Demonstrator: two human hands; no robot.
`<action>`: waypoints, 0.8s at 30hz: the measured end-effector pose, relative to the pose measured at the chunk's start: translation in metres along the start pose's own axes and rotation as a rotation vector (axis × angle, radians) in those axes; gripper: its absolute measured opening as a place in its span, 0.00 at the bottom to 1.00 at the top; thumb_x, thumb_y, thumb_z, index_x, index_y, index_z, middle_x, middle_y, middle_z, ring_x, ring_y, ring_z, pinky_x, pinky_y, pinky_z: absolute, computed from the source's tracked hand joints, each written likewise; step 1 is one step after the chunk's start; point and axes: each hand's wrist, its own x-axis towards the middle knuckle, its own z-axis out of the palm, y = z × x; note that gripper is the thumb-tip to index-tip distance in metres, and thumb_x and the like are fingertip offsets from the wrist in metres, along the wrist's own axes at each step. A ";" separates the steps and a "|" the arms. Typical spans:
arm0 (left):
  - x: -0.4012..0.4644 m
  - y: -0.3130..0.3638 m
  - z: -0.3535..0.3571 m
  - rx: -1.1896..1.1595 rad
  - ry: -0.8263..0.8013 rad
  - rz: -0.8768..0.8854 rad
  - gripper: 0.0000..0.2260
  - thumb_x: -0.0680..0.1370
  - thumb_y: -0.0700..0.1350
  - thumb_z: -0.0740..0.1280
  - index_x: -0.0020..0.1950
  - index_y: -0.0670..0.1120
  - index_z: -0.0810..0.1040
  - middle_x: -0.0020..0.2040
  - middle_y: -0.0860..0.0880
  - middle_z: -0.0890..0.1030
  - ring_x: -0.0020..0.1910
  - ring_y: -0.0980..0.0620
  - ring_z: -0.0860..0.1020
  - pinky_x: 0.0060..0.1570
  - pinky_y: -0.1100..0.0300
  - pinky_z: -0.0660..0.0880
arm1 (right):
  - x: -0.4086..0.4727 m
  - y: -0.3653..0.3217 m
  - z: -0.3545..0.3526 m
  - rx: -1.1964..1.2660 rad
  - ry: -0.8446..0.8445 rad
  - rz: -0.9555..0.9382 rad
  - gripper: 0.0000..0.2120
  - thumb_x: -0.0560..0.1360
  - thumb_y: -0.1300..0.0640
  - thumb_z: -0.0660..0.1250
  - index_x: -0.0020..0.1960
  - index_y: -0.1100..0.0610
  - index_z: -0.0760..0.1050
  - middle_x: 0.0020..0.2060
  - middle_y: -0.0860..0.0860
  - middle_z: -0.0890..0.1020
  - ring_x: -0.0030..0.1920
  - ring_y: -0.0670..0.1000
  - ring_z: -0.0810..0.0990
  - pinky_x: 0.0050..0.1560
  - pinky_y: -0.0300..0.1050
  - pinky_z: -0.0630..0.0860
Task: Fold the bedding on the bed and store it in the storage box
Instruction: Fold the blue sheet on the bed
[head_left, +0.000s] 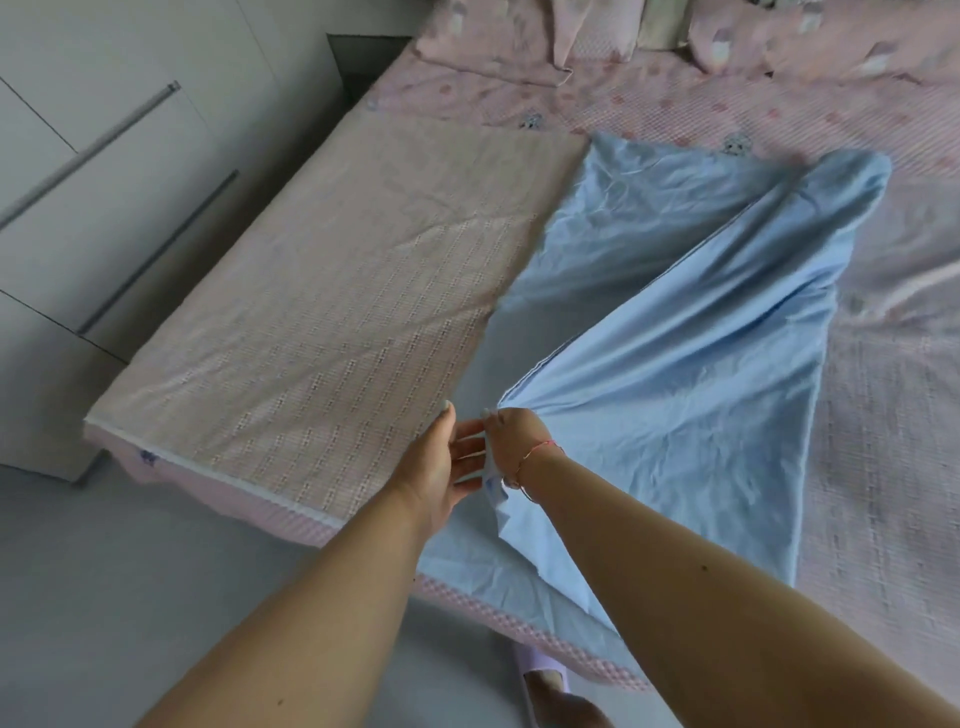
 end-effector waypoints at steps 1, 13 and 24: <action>0.007 0.002 -0.009 0.001 0.024 -0.016 0.25 0.83 0.60 0.49 0.52 0.45 0.80 0.43 0.46 0.84 0.43 0.49 0.81 0.46 0.55 0.76 | 0.003 -0.006 0.008 0.000 -0.018 0.027 0.16 0.82 0.57 0.54 0.58 0.65 0.76 0.43 0.57 0.77 0.34 0.51 0.71 0.32 0.35 0.71; 0.085 -0.008 -0.109 0.113 0.046 -0.273 0.29 0.81 0.63 0.48 0.46 0.45 0.80 0.37 0.45 0.81 0.37 0.47 0.77 0.40 0.56 0.72 | 0.065 -0.003 0.098 -0.122 -0.257 0.309 0.25 0.79 0.58 0.62 0.72 0.64 0.60 0.51 0.61 0.81 0.51 0.61 0.80 0.44 0.45 0.75; 0.160 0.006 -0.098 0.755 -0.227 -0.008 0.23 0.63 0.71 0.60 0.53 0.63 0.77 0.53 0.49 0.83 0.54 0.47 0.80 0.60 0.44 0.74 | 0.110 0.024 0.061 0.317 0.275 0.411 0.22 0.82 0.46 0.50 0.52 0.60 0.76 0.31 0.54 0.75 0.29 0.51 0.72 0.32 0.41 0.70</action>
